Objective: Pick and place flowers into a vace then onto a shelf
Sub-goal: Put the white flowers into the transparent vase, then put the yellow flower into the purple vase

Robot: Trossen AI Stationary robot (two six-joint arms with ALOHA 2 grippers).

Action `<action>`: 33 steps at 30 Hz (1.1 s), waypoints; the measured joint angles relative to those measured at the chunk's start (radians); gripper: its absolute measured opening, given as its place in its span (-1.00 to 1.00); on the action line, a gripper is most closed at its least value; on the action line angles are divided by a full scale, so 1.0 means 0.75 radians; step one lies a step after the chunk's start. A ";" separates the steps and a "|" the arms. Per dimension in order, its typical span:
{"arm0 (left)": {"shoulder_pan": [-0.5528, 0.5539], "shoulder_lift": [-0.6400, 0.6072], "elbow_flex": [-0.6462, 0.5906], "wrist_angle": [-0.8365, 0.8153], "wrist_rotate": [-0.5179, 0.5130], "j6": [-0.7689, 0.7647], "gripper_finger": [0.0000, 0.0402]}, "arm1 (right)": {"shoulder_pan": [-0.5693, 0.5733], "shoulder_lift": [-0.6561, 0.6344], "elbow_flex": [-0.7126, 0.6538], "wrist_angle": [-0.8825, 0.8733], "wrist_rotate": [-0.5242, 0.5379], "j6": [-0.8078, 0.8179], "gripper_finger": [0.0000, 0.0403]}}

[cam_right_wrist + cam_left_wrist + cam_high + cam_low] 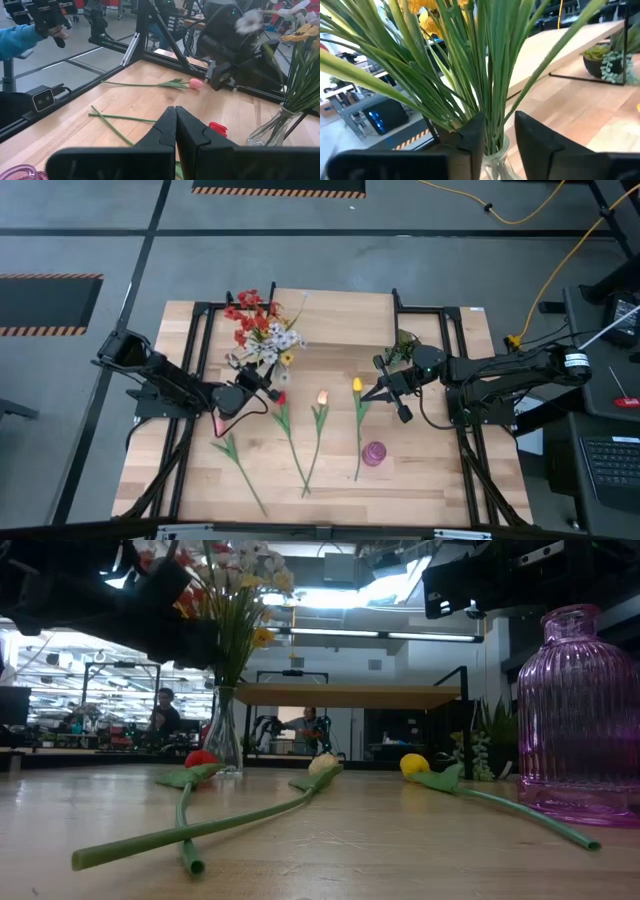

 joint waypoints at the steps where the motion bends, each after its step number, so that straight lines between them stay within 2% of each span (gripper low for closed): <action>1: -0.011 0.000 0.000 0.000 -0.011 0.005 -0.43 | 0.000 0.000 0.000 -0.001 0.000 0.000 -0.98; 6: -0.070 0.000 0.000 0.000 -0.028 0.010 -0.25 | 0.000 0.000 0.000 -0.005 0.000 0.000 -0.98; 15: -0.210 0.000 0.000 0.068 -0.250 0.120 -0.17 | 0.000 0.000 0.000 -0.006 0.000 0.000 -0.98; 19: -0.279 0.000 0.015 0.162 -0.249 0.175 -0.17 | 0.000 0.000 0.000 -0.006 -0.001 0.000 -0.98; 24: -0.376 0.000 0.075 0.166 -0.201 0.265 -0.22 | 0.000 0.000 0.000 -0.006 -0.001 0.000 -0.98; 28: -0.456 0.000 0.127 0.165 -0.158 0.339 -0.30 | 0.000 0.000 0.000 -0.007 -0.001 0.006 -0.98; 33: -0.546 0.000 0.154 0.163 -0.047 0.303 -0.46 | 0.001 0.000 0.000 -0.008 -0.001 0.007 -0.98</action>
